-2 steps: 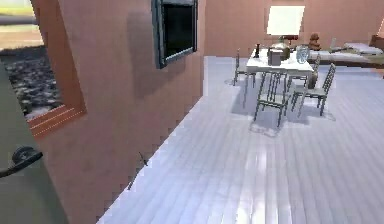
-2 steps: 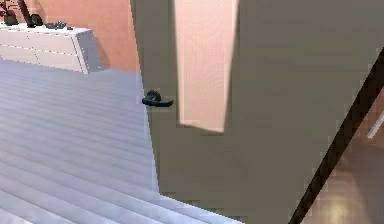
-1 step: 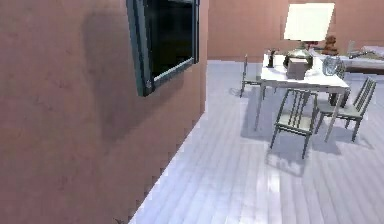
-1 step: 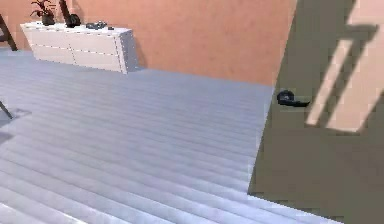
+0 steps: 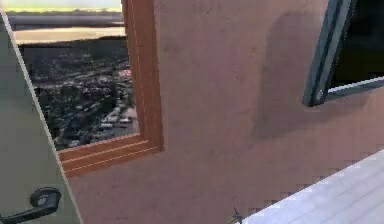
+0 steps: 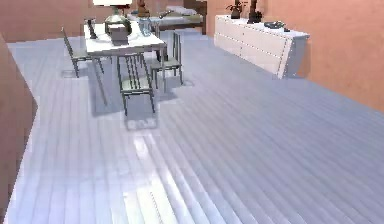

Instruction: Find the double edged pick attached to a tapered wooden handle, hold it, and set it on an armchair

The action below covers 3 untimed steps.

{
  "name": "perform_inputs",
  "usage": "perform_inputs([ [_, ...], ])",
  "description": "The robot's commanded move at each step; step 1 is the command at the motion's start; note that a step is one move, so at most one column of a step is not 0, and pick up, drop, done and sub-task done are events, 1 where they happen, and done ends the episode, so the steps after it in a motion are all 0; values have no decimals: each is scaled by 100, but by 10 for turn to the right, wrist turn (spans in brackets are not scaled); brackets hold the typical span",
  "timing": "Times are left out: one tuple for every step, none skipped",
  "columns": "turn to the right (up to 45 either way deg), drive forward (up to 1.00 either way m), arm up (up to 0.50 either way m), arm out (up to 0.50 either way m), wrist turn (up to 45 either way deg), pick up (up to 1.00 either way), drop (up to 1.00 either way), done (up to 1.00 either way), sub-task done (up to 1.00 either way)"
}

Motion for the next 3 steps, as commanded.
perform_inputs([
  [-450, 0, 0, 0, 0, 0, 0, 0, 0],
  [-360, 0, 0, 0, 0, 0, 0, 0, 0],
  [-30, 0, 0, 0, 0, 0, 0, 0, 0],
])
